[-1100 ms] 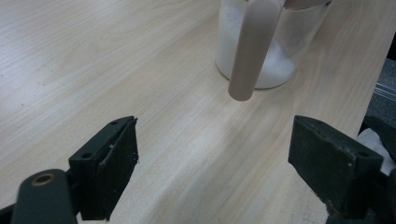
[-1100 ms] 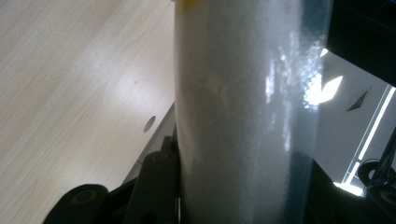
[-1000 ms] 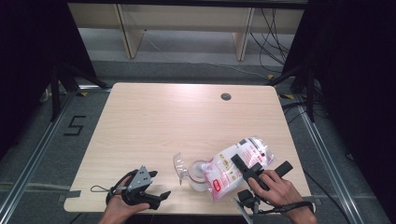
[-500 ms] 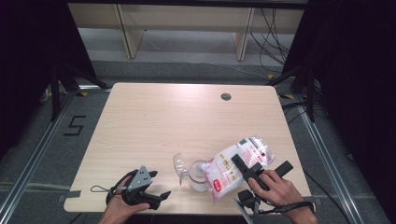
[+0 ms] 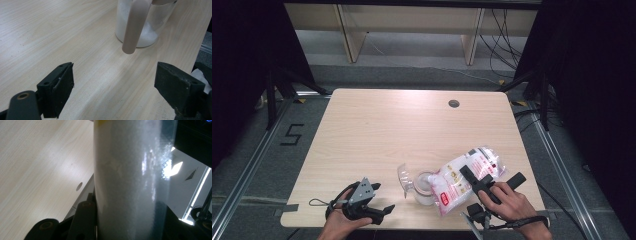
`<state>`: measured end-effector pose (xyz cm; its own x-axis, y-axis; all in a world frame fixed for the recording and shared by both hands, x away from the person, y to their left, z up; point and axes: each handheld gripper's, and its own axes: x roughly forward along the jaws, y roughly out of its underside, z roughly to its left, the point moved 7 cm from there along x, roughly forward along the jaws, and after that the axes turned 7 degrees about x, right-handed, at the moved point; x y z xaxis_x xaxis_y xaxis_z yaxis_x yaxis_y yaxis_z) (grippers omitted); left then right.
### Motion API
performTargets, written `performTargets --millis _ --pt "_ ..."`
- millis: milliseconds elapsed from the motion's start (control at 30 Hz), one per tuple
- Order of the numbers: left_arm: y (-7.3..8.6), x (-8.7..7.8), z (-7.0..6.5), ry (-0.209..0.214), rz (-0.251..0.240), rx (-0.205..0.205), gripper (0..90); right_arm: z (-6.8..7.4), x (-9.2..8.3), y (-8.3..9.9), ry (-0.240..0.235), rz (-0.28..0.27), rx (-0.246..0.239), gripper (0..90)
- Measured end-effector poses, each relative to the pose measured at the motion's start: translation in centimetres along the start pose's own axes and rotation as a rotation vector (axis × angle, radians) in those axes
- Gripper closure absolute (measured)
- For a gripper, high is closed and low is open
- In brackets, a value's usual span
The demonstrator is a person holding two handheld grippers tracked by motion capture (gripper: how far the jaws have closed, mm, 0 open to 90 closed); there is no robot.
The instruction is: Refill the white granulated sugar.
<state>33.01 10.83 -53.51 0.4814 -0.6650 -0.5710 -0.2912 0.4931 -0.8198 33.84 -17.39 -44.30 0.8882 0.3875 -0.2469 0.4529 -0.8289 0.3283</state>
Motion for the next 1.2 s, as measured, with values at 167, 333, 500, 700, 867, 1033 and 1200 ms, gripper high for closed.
performTargets --millis 167,333,500,700,867,1033,1200 --pt "0.00 -0.01 0.00 0.000 0.000 0.000 15.4 0.06 -0.01 0.06 -0.001 0.000 0.002 70.8" --pt "-0.04 0.02 0.00 -0.008 -0.009 -0.001 15.4 -0.02 -0.06 0.12 0.001 0.001 -0.004 71.1" --pt "-0.06 0.09 0.01 -0.009 -0.013 -0.003 15.4 -0.09 -0.11 0.16 0.003 0.001 -0.001 71.3" --pt "-0.04 0.01 0.01 -0.009 -0.009 -0.001 15.4 -0.04 -0.11 0.17 0.000 0.001 -0.002 71.6" --pt "-0.04 0.00 0.01 -0.009 -0.007 -0.002 15.5 -0.04 -0.08 0.14 -0.003 -0.001 -0.004 71.8" --pt "0.00 -0.05 0.02 0.000 0.004 -0.001 15.4 -0.10 -0.12 0.17 0.002 -0.005 0.000 71.9" --pt "0.00 -0.07 0.04 -0.011 0.003 -0.001 15.4 -0.15 -0.07 0.15 0.001 -0.011 -0.009 72.0"
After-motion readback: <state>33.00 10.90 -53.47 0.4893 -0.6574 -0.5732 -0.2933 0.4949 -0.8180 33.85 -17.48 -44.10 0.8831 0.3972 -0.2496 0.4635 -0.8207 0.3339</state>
